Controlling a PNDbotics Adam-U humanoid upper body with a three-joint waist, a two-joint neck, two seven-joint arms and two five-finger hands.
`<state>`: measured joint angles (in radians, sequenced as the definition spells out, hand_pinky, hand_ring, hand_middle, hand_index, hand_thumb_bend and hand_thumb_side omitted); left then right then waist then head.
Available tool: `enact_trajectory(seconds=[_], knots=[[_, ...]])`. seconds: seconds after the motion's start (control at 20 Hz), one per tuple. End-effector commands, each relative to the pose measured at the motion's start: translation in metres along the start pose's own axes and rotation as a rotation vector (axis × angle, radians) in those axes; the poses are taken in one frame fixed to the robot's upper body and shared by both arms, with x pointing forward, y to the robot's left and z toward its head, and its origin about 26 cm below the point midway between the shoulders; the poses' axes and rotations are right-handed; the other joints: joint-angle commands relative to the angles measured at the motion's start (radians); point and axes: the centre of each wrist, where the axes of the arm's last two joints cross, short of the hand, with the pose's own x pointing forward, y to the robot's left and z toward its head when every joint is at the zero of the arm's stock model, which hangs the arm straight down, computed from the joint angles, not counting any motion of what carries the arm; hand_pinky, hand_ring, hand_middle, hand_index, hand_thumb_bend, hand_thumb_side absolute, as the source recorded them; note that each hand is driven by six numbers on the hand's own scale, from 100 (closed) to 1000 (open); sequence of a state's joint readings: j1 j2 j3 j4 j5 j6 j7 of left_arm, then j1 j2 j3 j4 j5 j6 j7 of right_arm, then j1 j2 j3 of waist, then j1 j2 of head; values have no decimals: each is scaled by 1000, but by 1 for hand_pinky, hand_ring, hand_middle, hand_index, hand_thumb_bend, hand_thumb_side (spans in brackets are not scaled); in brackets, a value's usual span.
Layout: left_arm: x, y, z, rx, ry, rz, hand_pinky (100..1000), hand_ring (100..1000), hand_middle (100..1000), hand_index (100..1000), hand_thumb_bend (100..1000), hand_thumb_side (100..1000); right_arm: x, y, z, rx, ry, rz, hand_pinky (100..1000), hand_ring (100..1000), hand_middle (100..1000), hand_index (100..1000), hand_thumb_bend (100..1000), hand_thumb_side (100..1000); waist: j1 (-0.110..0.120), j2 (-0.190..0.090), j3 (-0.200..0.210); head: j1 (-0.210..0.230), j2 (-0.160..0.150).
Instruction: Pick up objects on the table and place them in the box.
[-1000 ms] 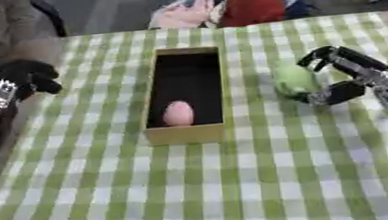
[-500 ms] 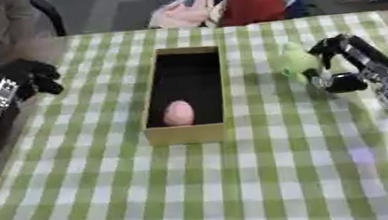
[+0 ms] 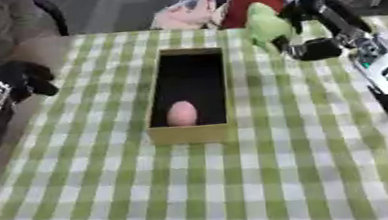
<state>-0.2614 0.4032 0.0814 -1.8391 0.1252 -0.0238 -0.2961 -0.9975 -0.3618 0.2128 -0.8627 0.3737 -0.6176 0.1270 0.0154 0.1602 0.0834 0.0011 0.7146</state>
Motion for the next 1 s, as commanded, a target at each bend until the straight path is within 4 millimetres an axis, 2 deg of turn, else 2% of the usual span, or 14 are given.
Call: enact_trajectory(seconds=[0.05,0.35,0.4,0.45,0.55,0.6,0.65,0.75,0.8,0.9,1.0], knots=[[12,2,-6,-24,-53,-13,668,589,589,687,313,819,14,-3,-23,32,-69,20,582,682,288,429,242,100,-2,-16,11,-20,-4],[14,1,-10,-31,-67,3,666,588,588,685,313,820,18,37,-34,164,-99,32,597,705,329,468,277,110,-4,-9,36,-42,-14],[14,0,-10,-32,-69,4,665,588,587,685,315,820,17,44,-34,184,-99,35,603,715,348,489,301,163,-3,-8,39,-44,-15],[15,0,-11,-33,-70,6,666,588,588,685,314,820,17,52,-34,205,-99,38,605,719,359,500,311,172,-3,-7,41,-46,-17],[14,-1,-11,-33,-70,8,666,588,587,685,311,822,18,63,-35,245,-115,60,623,741,428,583,420,291,-3,-5,43,-49,-20],[14,-1,-11,-34,-70,8,665,588,587,685,312,823,19,65,-36,264,-128,80,643,765,499,669,501,368,-3,-4,44,-50,-21],[14,-1,-11,-33,-70,9,665,587,587,685,312,823,21,66,-37,286,-143,107,652,776,524,695,523,392,-3,-4,44,-50,-22],[14,-1,-11,-31,-67,9,666,588,588,685,307,826,22,65,-38,322,-162,156,690,828,645,830,594,488,-2,-3,42,-47,-25],[14,-1,-11,-30,-66,9,666,588,588,686,306,826,23,64,-38,337,-167,175,719,864,734,885,614,518,-2,-3,41,-46,-26],[13,0,-10,-27,-62,8,667,588,588,686,305,826,24,58,-39,350,-177,208,750,895,802,916,623,521,-2,-5,34,-42,-27],[12,0,-10,-23,-58,8,666,588,588,686,304,826,26,49,-40,331,-188,221,754,902,815,916,620,497,-2,-8,27,-38,-25]])
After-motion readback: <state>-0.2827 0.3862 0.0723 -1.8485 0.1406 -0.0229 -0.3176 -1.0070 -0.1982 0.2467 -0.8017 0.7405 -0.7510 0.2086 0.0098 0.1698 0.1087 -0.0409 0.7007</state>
